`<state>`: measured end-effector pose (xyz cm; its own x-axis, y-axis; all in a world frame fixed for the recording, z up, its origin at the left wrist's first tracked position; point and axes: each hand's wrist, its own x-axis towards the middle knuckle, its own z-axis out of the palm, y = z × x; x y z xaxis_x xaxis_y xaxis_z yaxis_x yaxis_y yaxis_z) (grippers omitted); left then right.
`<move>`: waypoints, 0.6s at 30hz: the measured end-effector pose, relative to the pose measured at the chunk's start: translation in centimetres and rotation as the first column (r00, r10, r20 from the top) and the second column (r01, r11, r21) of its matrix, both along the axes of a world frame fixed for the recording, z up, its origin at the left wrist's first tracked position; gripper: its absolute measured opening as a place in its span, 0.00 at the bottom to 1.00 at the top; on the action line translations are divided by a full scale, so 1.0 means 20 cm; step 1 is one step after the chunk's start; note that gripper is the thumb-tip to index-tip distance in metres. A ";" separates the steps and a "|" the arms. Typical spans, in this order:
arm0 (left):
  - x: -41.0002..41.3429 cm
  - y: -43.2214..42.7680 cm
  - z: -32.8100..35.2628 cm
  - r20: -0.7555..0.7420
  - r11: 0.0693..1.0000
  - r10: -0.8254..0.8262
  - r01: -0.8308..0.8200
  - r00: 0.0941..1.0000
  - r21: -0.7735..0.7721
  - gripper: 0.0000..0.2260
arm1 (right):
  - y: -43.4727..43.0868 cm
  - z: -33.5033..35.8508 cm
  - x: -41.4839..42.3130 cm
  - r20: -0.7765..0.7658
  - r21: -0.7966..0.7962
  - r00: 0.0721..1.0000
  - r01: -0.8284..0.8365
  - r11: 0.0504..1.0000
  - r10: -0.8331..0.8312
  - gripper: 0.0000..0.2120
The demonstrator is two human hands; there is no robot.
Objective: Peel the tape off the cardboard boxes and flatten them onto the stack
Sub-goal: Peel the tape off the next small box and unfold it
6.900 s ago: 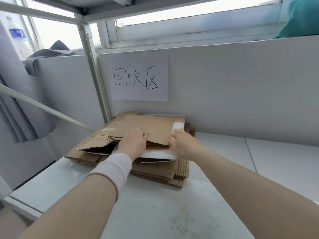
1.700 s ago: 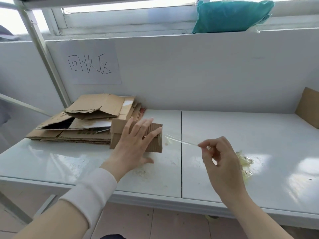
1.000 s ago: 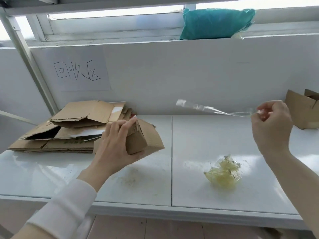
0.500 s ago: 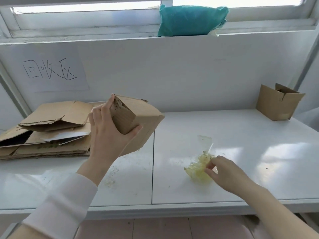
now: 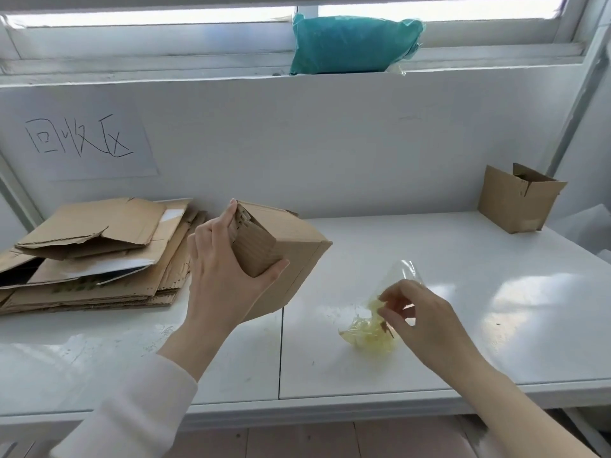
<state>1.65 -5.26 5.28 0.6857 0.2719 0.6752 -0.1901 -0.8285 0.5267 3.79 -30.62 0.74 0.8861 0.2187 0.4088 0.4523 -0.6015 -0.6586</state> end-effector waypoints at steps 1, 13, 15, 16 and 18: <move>0.00 0.00 0.00 -0.002 1.000 -0.001 0.001 1.000 0.000 0.45 | 0.01 0.02 -0.01 -0.063 0.002 0.998 0.010 1.000 -0.010 0.09; -0.01 -0.02 -0.03 -0.078 1.000 -0.019 0.017 0.997 -0.022 0.46 | 0.06 -0.03 -0.03 -0.794 0.584 0.424 0.330 0.741 0.437 0.14; -0.02 -0.04 -0.04 -0.085 1.000 -0.025 0.025 0.996 0.003 0.45 | 0.07 -0.09 -0.07 -0.809 0.574 0.385 0.357 0.737 0.444 0.13; -0.02 -0.05 -0.05 -0.091 1.000 -0.027 0.028 0.995 0.011 0.45 | 0.07 -0.09 -0.08 -0.801 0.588 0.386 0.367 0.721 0.457 0.13; -0.01 -0.06 -0.05 -0.105 0.999 -0.039 0.041 0.994 0.014 0.45 | 0.06 -0.06 -0.11 -0.766 0.643 0.362 0.427 0.636 0.531 0.13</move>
<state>1.37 -6.44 4.24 0.7631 0.2325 0.6030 -0.1677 -0.8298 0.5322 1.64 -29.34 -0.50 0.7529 0.3807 -0.5369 -0.6388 0.2264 -0.7353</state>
